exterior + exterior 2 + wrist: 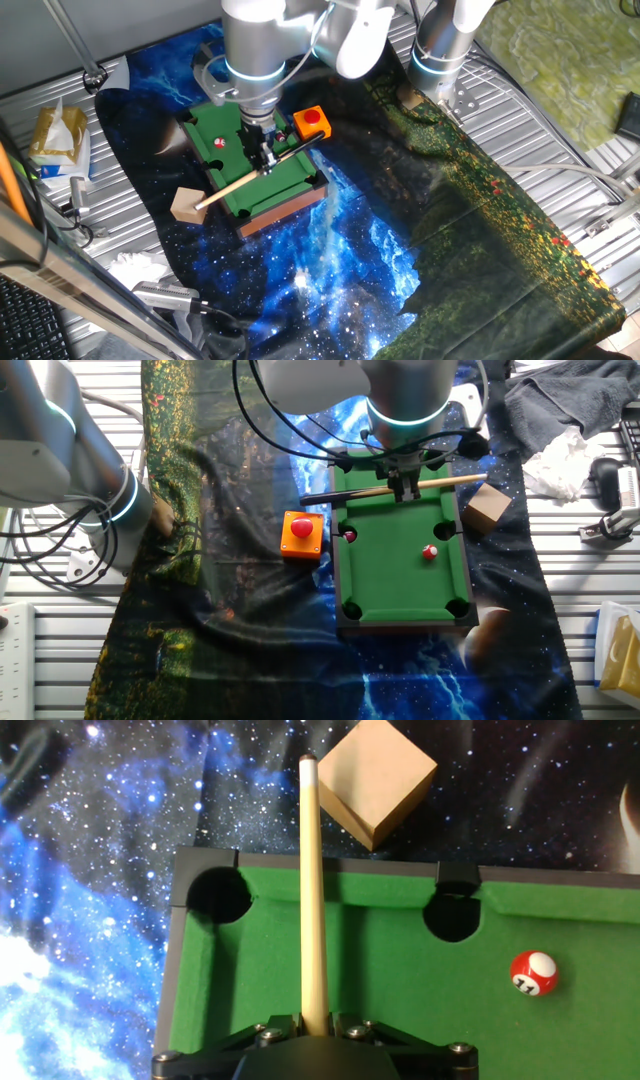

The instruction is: Hit the pool ball

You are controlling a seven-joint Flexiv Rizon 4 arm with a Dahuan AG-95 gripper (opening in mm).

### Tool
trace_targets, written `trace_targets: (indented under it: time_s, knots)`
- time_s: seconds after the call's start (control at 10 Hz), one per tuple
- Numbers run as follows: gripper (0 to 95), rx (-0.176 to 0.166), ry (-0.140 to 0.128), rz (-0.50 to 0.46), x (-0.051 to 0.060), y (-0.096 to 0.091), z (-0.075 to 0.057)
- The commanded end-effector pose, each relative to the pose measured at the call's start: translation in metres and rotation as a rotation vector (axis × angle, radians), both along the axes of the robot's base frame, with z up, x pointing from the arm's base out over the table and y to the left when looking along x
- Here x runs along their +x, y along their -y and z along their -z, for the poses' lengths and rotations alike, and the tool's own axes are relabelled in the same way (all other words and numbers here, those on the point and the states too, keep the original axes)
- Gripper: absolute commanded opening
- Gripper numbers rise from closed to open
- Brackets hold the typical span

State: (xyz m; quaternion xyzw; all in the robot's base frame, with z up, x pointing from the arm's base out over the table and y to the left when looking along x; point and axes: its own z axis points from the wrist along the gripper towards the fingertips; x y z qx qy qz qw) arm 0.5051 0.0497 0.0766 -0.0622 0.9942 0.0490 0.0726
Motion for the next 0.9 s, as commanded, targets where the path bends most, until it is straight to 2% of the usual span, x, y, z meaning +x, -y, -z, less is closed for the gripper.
trace_targets:
  time_s: [0.1, 0.3, 0.5, 0.6, 0.7, 0.8, 0.9]
  knots:
    - [38.0, 0.002, 0.002, -0.004, 0.0, 0.0, 0.0]
    - [76.0, 0.01, 0.005, -0.006, 0.0, 0.0, 0.0]
    - [76.0, 0.012, 0.003, -0.01, 0.0, 0.0, -0.001]
    - [38.0, -0.001, -0.008, -0.016, 0.0, 0.0, -0.006]
    - [19.0, -0.019, -0.029, -0.016, -0.002, 0.002, -0.019]
    - [19.0, -0.04, -0.042, -0.01, -0.003, 0.003, -0.027]
    - [19.0, -0.04, -0.042, -0.01, -0.003, 0.003, -0.027]
